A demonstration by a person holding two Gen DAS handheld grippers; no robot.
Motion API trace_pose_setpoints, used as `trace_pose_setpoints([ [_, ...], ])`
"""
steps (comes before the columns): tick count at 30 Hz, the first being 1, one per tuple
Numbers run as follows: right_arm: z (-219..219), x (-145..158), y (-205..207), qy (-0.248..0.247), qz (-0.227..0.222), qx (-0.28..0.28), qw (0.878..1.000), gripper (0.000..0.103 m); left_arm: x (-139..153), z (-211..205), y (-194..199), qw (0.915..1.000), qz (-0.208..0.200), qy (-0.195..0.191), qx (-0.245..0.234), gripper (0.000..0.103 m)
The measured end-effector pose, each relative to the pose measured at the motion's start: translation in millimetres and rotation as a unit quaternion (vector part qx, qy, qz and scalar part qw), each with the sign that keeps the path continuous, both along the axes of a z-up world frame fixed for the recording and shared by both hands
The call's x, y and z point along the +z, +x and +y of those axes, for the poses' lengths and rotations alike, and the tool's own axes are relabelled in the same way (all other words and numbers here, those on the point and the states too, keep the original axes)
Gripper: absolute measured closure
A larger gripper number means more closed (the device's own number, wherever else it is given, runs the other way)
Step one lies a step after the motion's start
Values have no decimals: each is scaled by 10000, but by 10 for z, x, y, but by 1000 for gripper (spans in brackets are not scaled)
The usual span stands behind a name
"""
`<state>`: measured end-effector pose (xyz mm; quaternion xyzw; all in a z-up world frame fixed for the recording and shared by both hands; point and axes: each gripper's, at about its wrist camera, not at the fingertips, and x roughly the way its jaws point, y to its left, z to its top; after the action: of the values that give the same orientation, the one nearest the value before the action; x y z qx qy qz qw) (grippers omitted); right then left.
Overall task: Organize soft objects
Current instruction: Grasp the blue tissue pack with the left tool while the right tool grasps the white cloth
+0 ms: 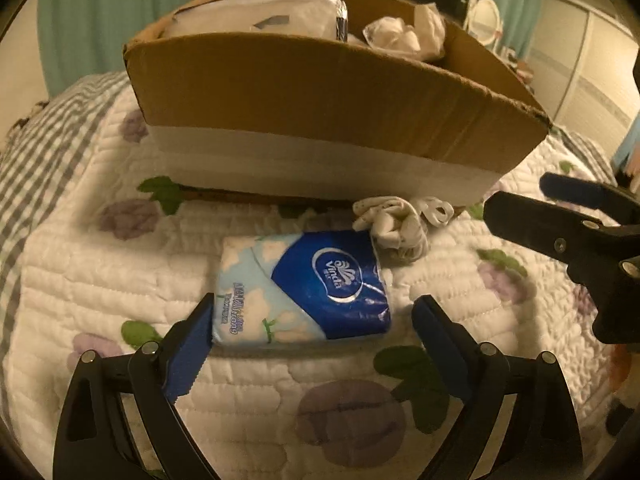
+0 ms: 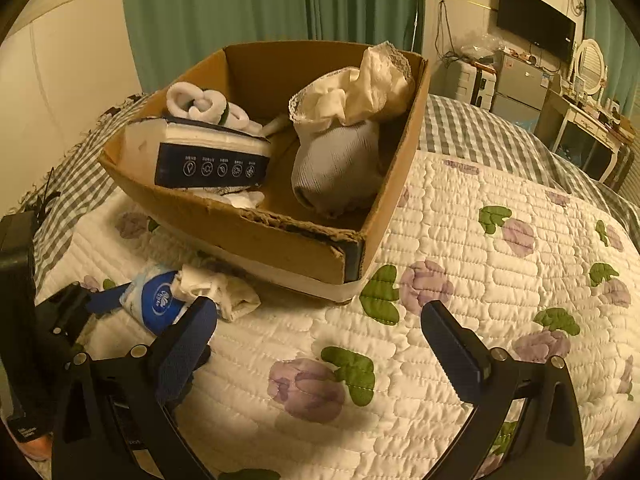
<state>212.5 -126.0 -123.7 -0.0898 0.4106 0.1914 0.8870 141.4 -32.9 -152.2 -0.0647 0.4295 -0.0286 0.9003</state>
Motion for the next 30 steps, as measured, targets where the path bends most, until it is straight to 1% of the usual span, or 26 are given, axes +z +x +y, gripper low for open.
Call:
trace_pose_setpoints([
  [1,11,1,-10,8,1,-16,10000,0,8,22,-2,9999,-15,-101,16,23],
  [2,25,0,-19,17,-2,-27,10000,0,19,53,-7,9998,-47,-195,68,30],
  [5,62,0,-60,34,-15,-47,10000,0,26,104,-23,9990,-49,-433,57,30],
  [8,122,1,-92,96,-4,-71,9999,0,83,110,-82,9987,-161,-482,24,31],
  [12,210,-14,-107,140,21,-80,9999,0,209,171,-231,9989,-319,-310,154,31],
  [17,299,-64,-71,184,92,-80,9998,0,262,386,-318,9972,-365,36,652,31],
  [24,497,-237,-10,171,308,104,9993,1,209,813,-248,9920,-306,60,1224,31],
  [27,618,-302,-7,143,366,285,9988,4,159,950,-223,9905,-309,-4,1337,31],
  [30,735,-363,5,125,420,448,9980,6,191,977,-212,9892,-357,79,1416,31],
])
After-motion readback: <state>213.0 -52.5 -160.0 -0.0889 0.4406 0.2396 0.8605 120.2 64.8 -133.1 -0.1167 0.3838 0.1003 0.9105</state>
